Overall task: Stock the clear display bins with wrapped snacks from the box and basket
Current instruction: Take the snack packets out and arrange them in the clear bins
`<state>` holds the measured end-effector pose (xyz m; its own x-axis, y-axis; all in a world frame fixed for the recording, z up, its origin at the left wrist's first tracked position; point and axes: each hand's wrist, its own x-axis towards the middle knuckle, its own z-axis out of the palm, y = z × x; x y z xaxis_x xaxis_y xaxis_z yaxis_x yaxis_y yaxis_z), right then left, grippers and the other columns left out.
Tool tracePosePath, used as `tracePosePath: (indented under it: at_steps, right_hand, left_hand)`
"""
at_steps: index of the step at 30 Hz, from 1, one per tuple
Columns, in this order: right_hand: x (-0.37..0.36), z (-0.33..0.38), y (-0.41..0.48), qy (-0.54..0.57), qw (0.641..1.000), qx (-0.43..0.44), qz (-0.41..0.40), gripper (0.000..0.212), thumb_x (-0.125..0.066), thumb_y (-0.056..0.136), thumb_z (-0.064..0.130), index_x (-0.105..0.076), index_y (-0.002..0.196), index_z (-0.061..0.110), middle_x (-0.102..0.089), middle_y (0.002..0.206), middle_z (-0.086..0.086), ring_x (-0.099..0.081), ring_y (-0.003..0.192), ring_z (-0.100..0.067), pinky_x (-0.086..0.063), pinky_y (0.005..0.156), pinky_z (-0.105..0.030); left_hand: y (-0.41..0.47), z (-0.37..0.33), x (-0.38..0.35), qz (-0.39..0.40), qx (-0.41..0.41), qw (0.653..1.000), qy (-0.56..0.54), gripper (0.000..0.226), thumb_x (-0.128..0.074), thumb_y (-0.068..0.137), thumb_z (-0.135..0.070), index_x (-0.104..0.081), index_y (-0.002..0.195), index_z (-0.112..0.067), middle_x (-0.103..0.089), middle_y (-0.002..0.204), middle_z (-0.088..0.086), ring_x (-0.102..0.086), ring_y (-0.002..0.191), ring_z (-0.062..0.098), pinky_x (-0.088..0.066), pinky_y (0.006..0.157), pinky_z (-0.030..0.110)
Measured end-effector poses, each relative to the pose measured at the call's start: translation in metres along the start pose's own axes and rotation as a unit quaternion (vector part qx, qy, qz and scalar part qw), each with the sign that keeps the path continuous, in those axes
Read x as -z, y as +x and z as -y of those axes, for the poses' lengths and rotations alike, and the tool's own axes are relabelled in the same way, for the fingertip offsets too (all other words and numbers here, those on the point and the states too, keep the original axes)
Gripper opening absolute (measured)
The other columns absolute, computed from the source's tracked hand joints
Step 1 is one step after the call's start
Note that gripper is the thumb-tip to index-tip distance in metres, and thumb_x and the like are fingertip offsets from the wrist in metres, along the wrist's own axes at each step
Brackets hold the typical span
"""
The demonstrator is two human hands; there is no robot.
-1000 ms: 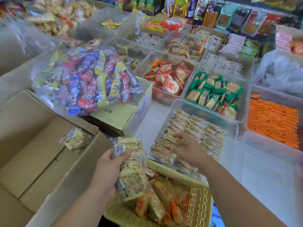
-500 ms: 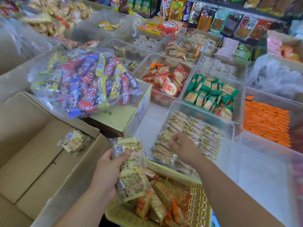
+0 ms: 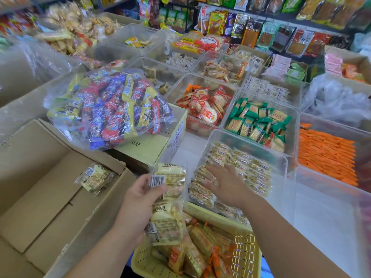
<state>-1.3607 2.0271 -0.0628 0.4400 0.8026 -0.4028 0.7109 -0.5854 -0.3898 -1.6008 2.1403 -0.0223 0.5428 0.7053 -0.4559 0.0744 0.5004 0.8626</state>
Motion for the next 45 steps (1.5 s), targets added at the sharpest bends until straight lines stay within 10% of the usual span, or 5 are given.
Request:
tracePosePath:
  at_steps: [3, 7, 15, 37, 45]
  right_hand:
    - [0.013, 0.030, -0.042, 0.198, 0.975, 0.043, -0.097, 0.057, -0.041, 0.092, 0.074, -0.052, 0.140, 0.045, -0.049, 0.147, 0.025, -0.038, 0.140, -0.002, -0.036, 0.111, -0.030]
    - [0.017, 0.051, -0.087, 0.683, 0.727, 0.020, 0.071, 0.063, -0.044, 0.089, 0.072, -0.066, 0.131, 0.030, -0.062, 0.136, -0.006, -0.065, 0.117, -0.028, -0.057, 0.081, -0.044]
    - [0.006, 0.041, -0.110, 0.790, 0.612, 0.034, 0.011, 0.027, -0.054, 0.096, 0.002, -0.070, 0.118, 0.005, -0.068, 0.124, -0.024, -0.071, 0.099, -0.031, -0.062, 0.075, -0.042]
    - [-0.014, 0.043, -0.127, 0.337, 0.925, 0.075, -0.159, 0.068, -0.061, 0.082, 0.069, -0.050, 0.144, 0.042, -0.034, 0.153, 0.029, -0.028, 0.144, 0.004, -0.040, 0.114, -0.037]
    - [0.002, 0.025, -0.093, 0.326, 0.908, 0.104, -0.242, 0.057, -0.059, 0.099, 0.017, -0.048, 0.121, 0.069, -0.063, 0.076, 0.026, -0.058, 0.062, -0.003, -0.040, 0.051, -0.014]
  left_hand:
    - [-0.007, -0.011, -0.006, 0.012, -0.109, 0.988, 0.108, 0.041, -0.082, 0.082, -0.004, -0.079, 0.099, -0.041, -0.080, 0.103, -0.006, -0.077, 0.089, 0.011, -0.058, 0.070, 0.018]
    - [-0.019, -0.023, -0.014, 0.085, -0.238, 0.943, 0.216, 0.050, -0.088, 0.073, 0.005, -0.083, 0.097, -0.039, -0.073, 0.112, -0.012, -0.069, 0.082, 0.004, -0.051, 0.067, 0.013]
    - [-0.041, -0.030, -0.038, 0.071, -0.249, 0.875, 0.409, 0.081, -0.092, 0.068, -0.008, -0.063, 0.119, -0.063, -0.063, 0.109, -0.039, -0.063, 0.064, 0.005, -0.049, 0.056, 0.009]
    - [-0.037, -0.012, -0.073, -0.001, -0.042, 0.976, 0.216, 0.017, -0.084, 0.080, -0.038, -0.075, 0.077, -0.023, -0.075, 0.074, -0.004, -0.067, 0.064, 0.002, -0.048, 0.075, 0.035]
    - [-0.016, -0.012, -0.064, 0.046, -0.010, 0.980, 0.192, 0.017, -0.069, 0.087, -0.059, -0.077, 0.097, -0.047, -0.081, 0.098, -0.006, -0.063, 0.074, 0.012, -0.050, 0.086, 0.039]
